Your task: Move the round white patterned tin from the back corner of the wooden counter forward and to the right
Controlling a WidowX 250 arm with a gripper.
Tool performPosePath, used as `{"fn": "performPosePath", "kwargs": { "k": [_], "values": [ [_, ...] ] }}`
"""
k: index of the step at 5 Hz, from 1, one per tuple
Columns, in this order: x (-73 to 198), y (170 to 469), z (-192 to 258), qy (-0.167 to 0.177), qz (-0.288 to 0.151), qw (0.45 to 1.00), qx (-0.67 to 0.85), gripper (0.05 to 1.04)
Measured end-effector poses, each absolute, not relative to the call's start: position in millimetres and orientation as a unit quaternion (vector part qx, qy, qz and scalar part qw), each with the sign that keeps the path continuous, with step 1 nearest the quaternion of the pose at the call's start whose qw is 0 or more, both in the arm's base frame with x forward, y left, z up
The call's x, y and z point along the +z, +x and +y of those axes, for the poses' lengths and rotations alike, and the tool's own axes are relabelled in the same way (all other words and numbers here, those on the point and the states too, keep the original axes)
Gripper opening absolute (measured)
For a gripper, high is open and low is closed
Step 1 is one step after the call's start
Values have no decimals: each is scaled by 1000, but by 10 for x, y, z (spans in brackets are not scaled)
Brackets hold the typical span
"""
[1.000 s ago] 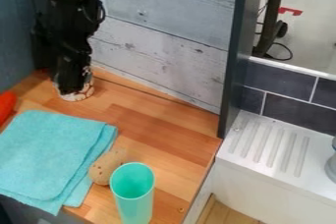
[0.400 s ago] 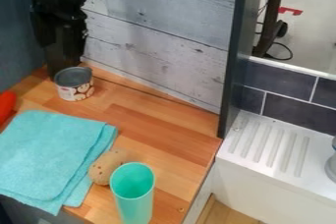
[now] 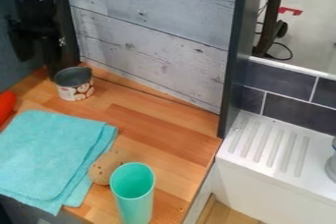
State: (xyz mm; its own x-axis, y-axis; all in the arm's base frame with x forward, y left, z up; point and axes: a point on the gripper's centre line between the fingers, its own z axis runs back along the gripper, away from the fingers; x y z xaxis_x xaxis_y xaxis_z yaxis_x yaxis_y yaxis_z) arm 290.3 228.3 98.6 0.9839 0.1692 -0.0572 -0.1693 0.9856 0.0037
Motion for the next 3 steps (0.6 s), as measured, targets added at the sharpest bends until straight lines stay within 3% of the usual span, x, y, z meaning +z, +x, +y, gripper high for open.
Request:
{"fn": "performPosePath", "kwargs": {
  "k": [3],
  "values": [
    [558,3166,2453,-8,17,991,133,1001]
  ]
}}
